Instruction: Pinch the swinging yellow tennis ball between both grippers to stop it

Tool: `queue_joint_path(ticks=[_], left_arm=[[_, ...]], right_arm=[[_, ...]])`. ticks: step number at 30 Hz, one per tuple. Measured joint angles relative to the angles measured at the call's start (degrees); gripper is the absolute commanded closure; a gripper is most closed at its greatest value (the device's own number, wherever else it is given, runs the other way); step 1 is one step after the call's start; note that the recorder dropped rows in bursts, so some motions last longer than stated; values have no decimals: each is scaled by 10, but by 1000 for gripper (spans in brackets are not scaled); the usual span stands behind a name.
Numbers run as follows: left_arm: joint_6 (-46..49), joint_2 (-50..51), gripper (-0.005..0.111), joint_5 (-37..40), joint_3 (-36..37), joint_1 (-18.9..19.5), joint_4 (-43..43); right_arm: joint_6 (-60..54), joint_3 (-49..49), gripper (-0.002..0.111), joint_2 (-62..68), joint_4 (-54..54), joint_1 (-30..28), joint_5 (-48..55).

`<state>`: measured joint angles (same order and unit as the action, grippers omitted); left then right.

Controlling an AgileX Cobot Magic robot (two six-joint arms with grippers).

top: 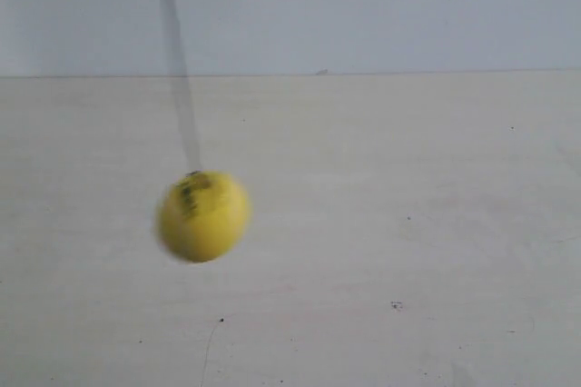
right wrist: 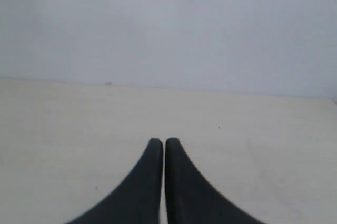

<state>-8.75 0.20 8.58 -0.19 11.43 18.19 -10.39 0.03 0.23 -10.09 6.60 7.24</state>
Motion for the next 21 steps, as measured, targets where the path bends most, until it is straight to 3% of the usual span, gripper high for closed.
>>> queue_joint_path(ticks=[11,21], left_arm=[[-89,0,102,-205,0,0,-27],[-225,-1,102,-405,0,0,-28]], right_arm=[[68,0,108,0,-11,0,-203],[256,0,108,0,-13,0,-229]])
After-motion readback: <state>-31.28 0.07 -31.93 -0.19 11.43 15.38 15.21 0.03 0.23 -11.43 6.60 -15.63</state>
